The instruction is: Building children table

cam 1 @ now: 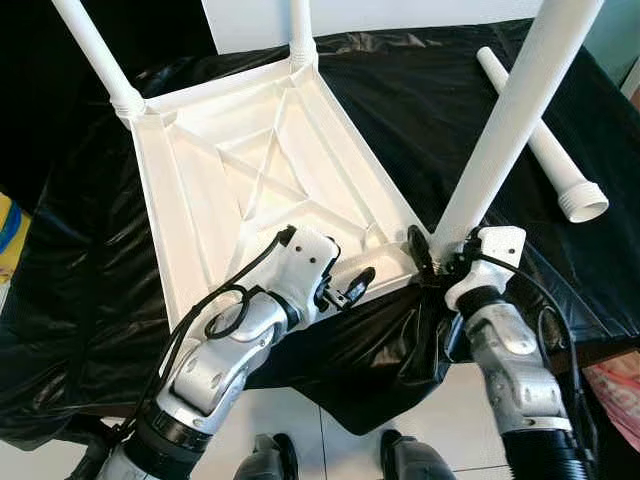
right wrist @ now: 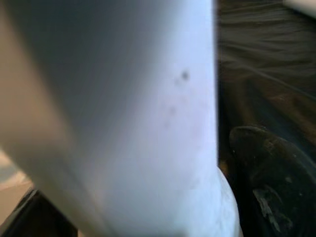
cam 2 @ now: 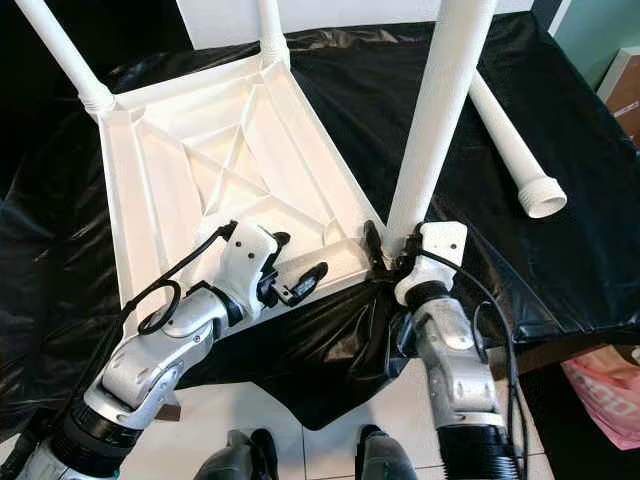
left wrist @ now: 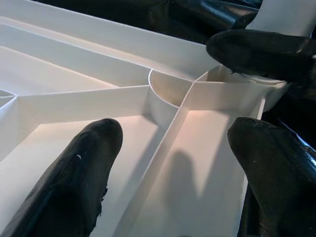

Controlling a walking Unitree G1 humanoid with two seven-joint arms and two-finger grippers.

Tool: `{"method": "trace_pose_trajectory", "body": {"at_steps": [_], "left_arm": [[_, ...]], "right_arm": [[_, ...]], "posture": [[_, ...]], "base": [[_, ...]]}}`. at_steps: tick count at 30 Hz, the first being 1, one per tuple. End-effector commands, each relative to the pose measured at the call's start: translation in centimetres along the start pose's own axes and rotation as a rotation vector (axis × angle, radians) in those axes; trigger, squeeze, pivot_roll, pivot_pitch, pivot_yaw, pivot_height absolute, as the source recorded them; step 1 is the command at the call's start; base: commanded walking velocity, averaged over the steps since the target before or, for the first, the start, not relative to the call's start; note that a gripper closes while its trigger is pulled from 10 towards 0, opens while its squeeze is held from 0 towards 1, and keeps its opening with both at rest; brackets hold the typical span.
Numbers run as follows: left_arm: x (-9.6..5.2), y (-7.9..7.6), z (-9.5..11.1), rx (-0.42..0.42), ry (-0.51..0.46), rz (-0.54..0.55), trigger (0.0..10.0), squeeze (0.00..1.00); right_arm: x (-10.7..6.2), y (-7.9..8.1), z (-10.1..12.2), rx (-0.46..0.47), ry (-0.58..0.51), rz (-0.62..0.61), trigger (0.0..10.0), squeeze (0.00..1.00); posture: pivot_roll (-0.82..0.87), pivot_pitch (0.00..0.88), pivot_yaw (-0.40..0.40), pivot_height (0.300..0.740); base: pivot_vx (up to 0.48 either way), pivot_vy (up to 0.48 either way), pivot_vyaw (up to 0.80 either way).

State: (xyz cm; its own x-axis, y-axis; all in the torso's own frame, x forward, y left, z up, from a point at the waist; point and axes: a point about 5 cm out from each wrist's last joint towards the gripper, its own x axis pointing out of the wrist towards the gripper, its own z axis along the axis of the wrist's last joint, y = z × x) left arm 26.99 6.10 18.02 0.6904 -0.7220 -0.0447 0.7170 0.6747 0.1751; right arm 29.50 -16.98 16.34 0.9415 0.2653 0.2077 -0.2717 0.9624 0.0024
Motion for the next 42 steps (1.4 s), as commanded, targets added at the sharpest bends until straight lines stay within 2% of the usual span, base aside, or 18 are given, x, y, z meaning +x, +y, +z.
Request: {"method": "trace_pose_trajectory", "body": {"at_steps": [1, 4, 6, 11, 17, 18, 19, 20, 31, 32, 33, 34, 35, 42], "left_arm": [[-0.3, -0.8, 0.0, 0.007, 0.008, -0.117, 10.0, 0.00], [-0.3, -0.8, 0.0, 0.006, 0.008, -0.121, 10.0, 0.00], [-0.3, -0.8, -0.1, 0.011, 0.012, -0.129, 10.0, 0.00], [-0.2, -0.7, 0.0, 0.014, 0.010, -0.129, 10.0, 0.00], [0.0, -0.5, 0.3, 0.021, -0.001, -0.125, 10.0, 0.00], [0.0, -0.5, 0.2, 0.025, 0.000, -0.124, 10.0, 0.00], [0.0, -0.5, 0.2, 0.025, 0.000, -0.124, 10.0, 0.00], [0.1, -0.5, 0.3, 0.028, -0.001, -0.122, 10.0, 0.00], [0.3, -0.5, 0.1, 0.033, -0.003, -0.115, 10.0, 0.00], [0.4, -0.6, 0.3, 0.020, -0.013, -0.119, 10.0, 0.00], [0.4, -0.6, 0.3, 0.020, -0.013, -0.119, 10.0, 0.00], [0.6, -0.8, 0.3, 0.011, -0.018, -0.126, 10.0, 0.00], [0.6, -0.8, 0.1, 0.012, -0.013, -0.125, 10.0, 0.00], [0.6, -0.6, -0.2, -0.004, -0.013, -0.113, 10.0, 0.00]], "right_arm": [[0.1, -0.1, 0.0, 0.010, 0.011, 0.081, 10.0, 0.00], [0.3, -0.2, 0.2, -0.015, 0.012, 0.124, 10.0, 0.00], [1.1, -0.4, 0.4, -0.059, 0.025, 0.214, 10.0, 0.00], [1.6, -0.6, 0.6, -0.072, 0.030, 0.264, 10.0, 0.00], [2.8, -0.8, 0.9, -0.123, 0.044, 0.383, 10.0, 0.00], [2.9, -0.9, 0.8, -0.130, 0.047, 0.397, 4.7, 0.00], [2.9, -0.9, 0.8, -0.130, 0.047, 0.397, 4.7, 0.00], [3.0, -0.9, 0.7, -0.128, 0.052, 0.401, 0.0, 0.00], [2.3, -1.4, -0.9, -0.095, 0.102, 0.352, 0.0, 0.00], [2.2, -1.2, -1.2, -0.076, 0.106, 0.326, 9.0, 0.00], [2.2, -1.2, -1.2, -0.076, 0.106, 0.326, 9.0, 0.00], [2.1, -1.0, -1.5, -0.076, 0.110, 0.287, 10.0, 0.00], [2.1, -0.9, -1.8, -0.089, 0.120, 0.235, 10.0, 0.00], [1.8, -0.7, -2.4, -0.081, 0.132, 0.080, 10.0, 0.00]], "posture": [[-0.13, 0.240, 0.062, 0.740], [-0.13, 0.240, 0.064, 0.740], [-0.13, 0.236, 0.064, 0.740], [-0.13, 0.228, 0.064, 0.740], [-0.12, 0.198, 0.060, 0.740], [-0.12, 0.193, 0.059, 0.740], [-0.12, 0.193, 0.059, 0.740], [-0.12, 0.185, 0.058, 0.740], [-0.12, 0.154, 0.043, 0.740], [-0.13, 0.153, 0.036, 0.740], [-0.13, 0.153, 0.036, 0.740], [-0.14, 0.157, 0.035, 0.740], [-0.16, 0.121, 0.036, 0.740], [-0.17, 0.125, 0.034, 0.740]], "base": [[0.000, 0.000, 0.00], [0.000, 0.000, 0.00], [0.000, 0.000, 0.00], [0.000, 0.000, 0.00], [0.000, 0.000, 0.00], [0.000, 0.000, 0.00], [0.000, 0.000, 0.00], [0.000, 0.000, 0.00], [0.000, 0.000, 0.00], [0.000, 0.000, 0.00], [0.000, 0.000, 0.00], [0.000, 0.000, 0.00], [0.000, 0.000, 0.00], [0.000, 0.000, 0.00]]}}
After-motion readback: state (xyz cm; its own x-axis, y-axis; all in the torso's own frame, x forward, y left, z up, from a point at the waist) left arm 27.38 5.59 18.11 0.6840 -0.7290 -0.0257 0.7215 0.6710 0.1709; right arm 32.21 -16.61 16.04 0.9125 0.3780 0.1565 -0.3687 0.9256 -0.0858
